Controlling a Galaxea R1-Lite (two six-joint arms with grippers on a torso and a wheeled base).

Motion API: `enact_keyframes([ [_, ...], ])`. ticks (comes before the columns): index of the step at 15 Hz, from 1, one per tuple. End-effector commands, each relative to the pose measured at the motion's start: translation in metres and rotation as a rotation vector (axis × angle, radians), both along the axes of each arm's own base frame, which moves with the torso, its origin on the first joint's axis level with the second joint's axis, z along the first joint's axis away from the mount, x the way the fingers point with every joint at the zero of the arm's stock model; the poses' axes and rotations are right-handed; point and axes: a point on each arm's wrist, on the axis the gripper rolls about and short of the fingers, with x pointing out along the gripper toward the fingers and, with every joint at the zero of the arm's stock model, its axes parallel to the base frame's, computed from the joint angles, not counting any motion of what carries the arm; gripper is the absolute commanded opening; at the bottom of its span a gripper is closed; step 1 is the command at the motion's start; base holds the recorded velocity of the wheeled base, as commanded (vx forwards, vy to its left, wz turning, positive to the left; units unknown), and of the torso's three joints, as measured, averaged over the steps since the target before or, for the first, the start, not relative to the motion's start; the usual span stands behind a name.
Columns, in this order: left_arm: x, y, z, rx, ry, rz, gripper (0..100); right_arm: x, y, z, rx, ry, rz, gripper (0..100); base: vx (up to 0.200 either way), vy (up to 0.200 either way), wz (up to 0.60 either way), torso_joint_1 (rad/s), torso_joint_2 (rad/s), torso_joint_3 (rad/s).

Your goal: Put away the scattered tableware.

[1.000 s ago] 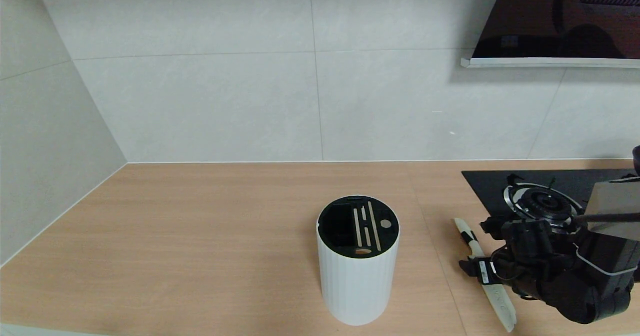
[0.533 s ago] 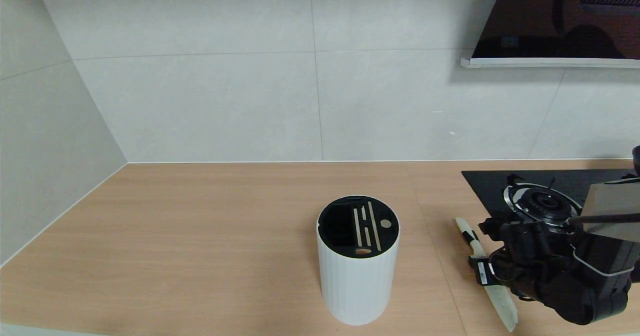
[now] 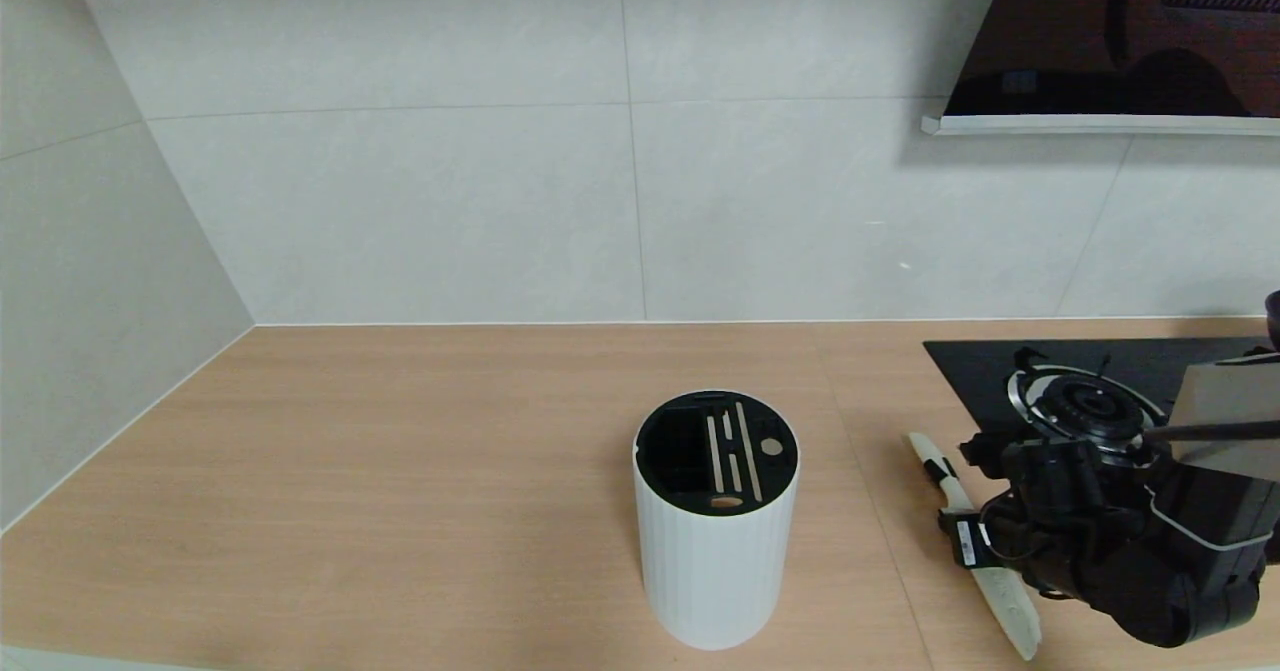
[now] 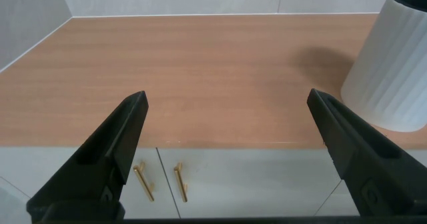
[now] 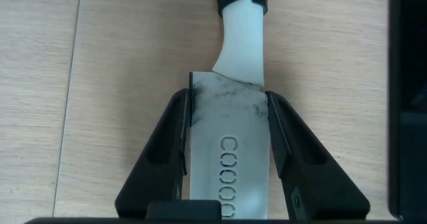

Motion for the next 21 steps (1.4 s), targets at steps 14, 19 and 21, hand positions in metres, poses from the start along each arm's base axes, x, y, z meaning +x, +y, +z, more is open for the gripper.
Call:
enact_keyframes([
  [14, -0.009, -0.004, 0.024, -0.065, -0.031, -0.182, 100, -0.046, 0.009, 0.138, 0.085, -0.385, 0.055, 0, 0.0, 0.0, 0.0, 0.0, 0.0, 0.0],
  [19, 0.024, -0.012, 0.109, -0.124, 0.201, -0.605, 100, -0.026, 0.024, 0.192, 0.121, -0.506, 0.092, 0, 0.0, 0.0, 0.0, 0.0, 0.0, 0.0],
  [21, 0.057, -0.014, 0.147, -0.142, 0.241, -0.66, 100, -0.023, 0.037, 0.209, 0.141, -0.544, 0.129, 0, 0.0, 0.0, 0.0, 0.0, 0.0, 0.0],
])
